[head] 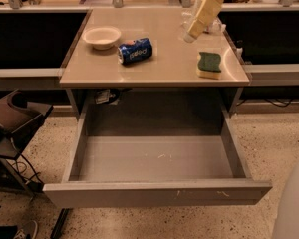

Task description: Place pepsi can into top drawer

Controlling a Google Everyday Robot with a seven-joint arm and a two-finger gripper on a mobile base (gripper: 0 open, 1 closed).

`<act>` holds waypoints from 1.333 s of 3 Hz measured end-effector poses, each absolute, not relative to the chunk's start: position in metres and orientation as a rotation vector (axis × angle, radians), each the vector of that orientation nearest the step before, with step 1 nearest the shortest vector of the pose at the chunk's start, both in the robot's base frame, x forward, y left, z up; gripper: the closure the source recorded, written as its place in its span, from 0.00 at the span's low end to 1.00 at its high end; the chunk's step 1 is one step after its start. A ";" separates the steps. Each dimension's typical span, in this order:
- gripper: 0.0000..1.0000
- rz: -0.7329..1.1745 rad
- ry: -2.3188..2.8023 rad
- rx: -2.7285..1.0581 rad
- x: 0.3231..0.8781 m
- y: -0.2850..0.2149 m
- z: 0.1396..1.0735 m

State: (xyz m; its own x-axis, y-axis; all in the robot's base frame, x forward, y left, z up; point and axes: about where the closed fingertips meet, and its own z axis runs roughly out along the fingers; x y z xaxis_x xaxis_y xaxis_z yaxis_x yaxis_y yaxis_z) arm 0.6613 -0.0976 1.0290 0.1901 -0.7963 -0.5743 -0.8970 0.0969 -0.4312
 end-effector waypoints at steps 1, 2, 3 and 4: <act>0.00 0.167 1.613 -1.704 0.662 -0.097 1.029; 0.00 0.113 1.591 -1.743 0.695 -0.082 1.021; 0.00 0.023 1.573 -1.798 0.749 -0.056 1.003; 0.00 -0.035 1.622 -1.820 0.791 -0.037 0.966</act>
Offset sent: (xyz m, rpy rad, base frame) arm 0.1483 0.0481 -0.0099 -0.1710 -0.1308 0.0521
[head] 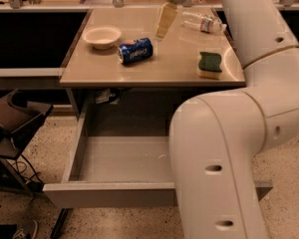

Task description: Place pepsi can into top drawer

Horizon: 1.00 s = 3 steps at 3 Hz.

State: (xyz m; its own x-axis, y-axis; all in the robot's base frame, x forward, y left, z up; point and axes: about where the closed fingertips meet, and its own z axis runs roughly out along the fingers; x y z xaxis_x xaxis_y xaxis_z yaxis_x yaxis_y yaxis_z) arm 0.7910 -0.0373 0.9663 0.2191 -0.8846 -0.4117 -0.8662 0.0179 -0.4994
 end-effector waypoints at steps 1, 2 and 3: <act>0.00 -0.050 1.701 -1.838 0.813 -0.034 0.924; 0.00 -0.018 1.782 -1.854 0.825 -0.034 0.877; 0.00 -0.018 1.782 -1.854 0.825 -0.034 0.877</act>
Offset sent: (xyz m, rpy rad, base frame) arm 0.1004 -0.0163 -0.0641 -0.0878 0.1523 -0.0768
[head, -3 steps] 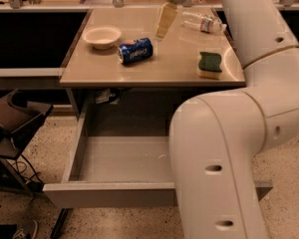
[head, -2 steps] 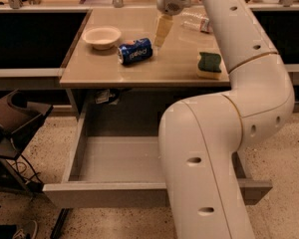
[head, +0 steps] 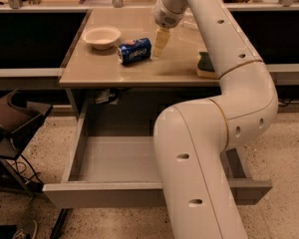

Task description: Place pepsi can into top drawer

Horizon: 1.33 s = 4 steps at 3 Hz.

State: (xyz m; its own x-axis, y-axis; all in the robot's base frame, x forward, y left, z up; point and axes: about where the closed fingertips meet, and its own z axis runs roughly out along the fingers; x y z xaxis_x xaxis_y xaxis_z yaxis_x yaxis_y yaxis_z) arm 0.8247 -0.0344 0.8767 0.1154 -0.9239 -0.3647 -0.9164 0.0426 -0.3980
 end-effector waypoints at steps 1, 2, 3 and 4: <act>0.00 0.159 1.695 -1.853 0.826 -0.008 0.842; 0.00 0.301 1.627 -1.856 0.823 0.016 0.815; 0.00 0.301 1.627 -1.855 0.822 0.016 0.820; 0.19 0.300 1.627 -1.855 0.822 0.016 0.820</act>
Offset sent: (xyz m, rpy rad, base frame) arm 0.0780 0.0870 -0.1007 0.4585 0.2257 0.3499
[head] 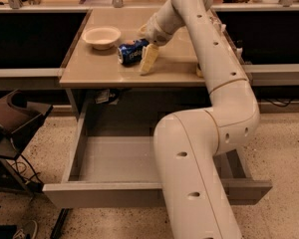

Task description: Place pepsi can into top drawer

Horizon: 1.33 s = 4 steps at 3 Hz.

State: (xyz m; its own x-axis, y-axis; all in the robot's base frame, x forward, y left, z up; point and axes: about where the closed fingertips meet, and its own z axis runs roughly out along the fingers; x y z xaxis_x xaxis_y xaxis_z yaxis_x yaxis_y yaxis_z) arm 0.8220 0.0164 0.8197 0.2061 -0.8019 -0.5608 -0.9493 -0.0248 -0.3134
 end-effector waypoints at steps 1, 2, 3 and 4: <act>0.42 0.300 1.627 -1.855 0.822 0.016 0.820; 0.66 0.300 1.627 -1.855 0.820 0.015 0.825; 0.89 0.298 1.627 -1.854 0.819 0.013 0.827; 1.00 0.289 1.628 -1.848 0.820 0.012 0.831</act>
Offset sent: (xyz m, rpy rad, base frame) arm -0.0092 -0.0019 0.0159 0.0059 -0.0524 -0.0186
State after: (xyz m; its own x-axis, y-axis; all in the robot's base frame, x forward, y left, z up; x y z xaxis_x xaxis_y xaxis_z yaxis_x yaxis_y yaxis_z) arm 0.8195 0.0117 0.8308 0.2051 -0.8036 -0.5587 -0.9468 -0.0183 -0.3214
